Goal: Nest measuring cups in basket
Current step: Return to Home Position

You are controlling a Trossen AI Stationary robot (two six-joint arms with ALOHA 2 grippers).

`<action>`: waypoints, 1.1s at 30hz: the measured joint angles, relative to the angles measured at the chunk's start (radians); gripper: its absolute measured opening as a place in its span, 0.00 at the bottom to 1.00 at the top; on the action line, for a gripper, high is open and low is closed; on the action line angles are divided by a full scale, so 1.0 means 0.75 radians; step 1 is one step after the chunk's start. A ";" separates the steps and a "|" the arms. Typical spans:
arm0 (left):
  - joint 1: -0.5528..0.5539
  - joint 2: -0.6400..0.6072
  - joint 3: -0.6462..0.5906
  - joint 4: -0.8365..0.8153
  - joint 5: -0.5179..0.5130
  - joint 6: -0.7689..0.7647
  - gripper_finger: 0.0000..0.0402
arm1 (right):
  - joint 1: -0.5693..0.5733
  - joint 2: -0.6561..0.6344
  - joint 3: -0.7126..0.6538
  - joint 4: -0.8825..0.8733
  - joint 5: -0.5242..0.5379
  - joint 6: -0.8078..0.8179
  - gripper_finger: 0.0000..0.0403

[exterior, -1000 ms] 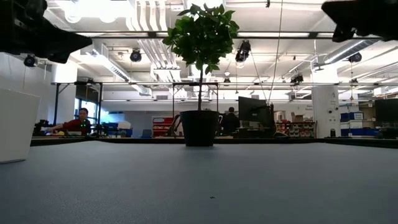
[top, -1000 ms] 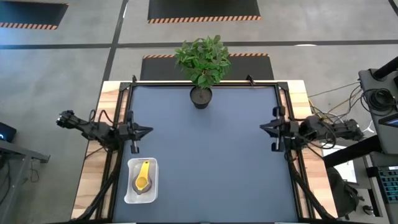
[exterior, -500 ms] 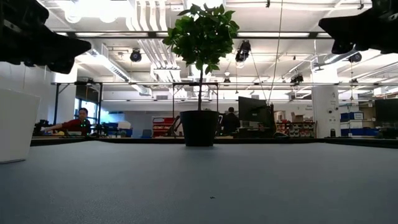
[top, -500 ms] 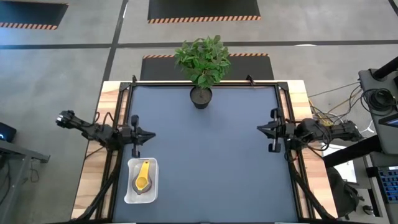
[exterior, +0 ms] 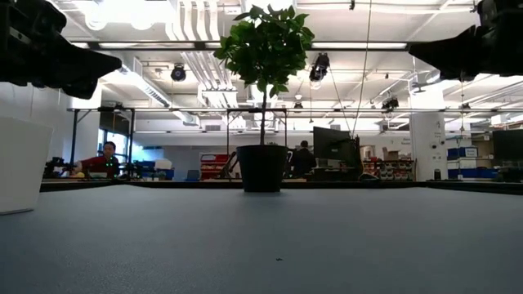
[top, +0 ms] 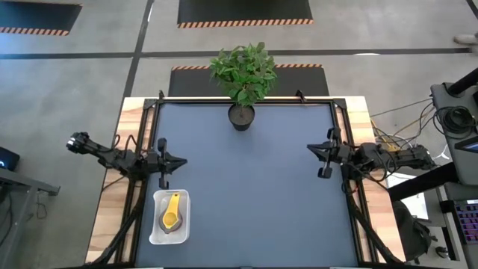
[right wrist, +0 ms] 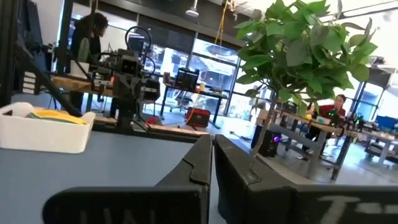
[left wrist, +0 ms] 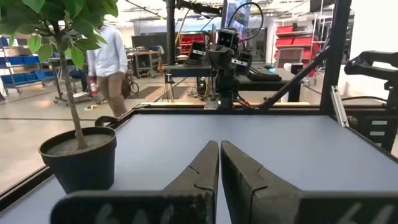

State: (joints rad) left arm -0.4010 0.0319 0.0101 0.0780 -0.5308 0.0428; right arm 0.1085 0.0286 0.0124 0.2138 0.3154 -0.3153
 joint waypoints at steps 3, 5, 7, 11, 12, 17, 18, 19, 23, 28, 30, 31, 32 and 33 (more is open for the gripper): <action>0.000 0.000 0.000 -0.001 0.000 0.000 0.00 | 0.000 0.000 -0.001 -0.001 0.000 -0.022 0.02; 0.000 0.000 0.000 -0.001 0.000 0.000 0.00 | 0.000 0.000 -0.001 0.000 0.000 -0.023 0.02; 0.000 -0.001 0.000 -0.001 0.000 0.000 0.00 | 0.000 0.000 0.000 0.000 0.000 -0.023 0.02; 0.000 0.001 0.000 -0.001 0.000 0.000 0.00 | 0.000 0.000 0.000 0.000 0.000 -0.023 0.02; 0.000 0.001 0.000 -0.002 0.000 0.000 0.00 | 0.000 0.000 0.000 0.000 0.000 -0.023 0.02; 0.000 0.001 0.000 -0.002 0.000 0.000 0.00 | 0.000 0.000 0.000 0.000 0.000 -0.023 0.02; 0.000 0.001 0.000 -0.002 0.000 0.000 0.00 | 0.000 0.000 0.000 0.000 0.000 -0.023 0.02; 0.000 0.001 0.000 -0.002 0.000 0.000 0.00 | 0.000 0.000 0.000 0.000 0.000 -0.023 0.02; 0.000 0.001 0.000 -0.003 0.000 0.000 0.00 | 0.000 0.000 0.000 0.000 0.000 -0.023 0.02; 0.000 0.002 0.000 -0.003 0.000 0.000 0.00 | 0.000 0.000 0.000 0.000 0.000 -0.023 0.02; 0.000 0.001 0.000 -0.004 0.000 0.000 0.00 | 0.000 0.000 0.000 0.000 0.000 -0.023 0.02; 0.000 0.001 0.000 -0.004 0.000 0.000 0.00 | 0.000 0.000 0.000 0.000 0.000 -0.023 0.02; 0.000 0.002 0.000 -0.004 0.000 0.000 0.00 | 0.000 0.000 0.000 0.000 0.000 -0.023 0.02; 0.000 0.002 0.000 -0.004 0.000 0.000 0.00 | 0.000 0.000 0.000 -0.001 0.000 -0.023 0.02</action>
State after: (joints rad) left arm -0.4007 0.0330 0.0101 0.0753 -0.5308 0.0425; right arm 0.1085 0.0288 0.0124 0.2134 0.3153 -0.3325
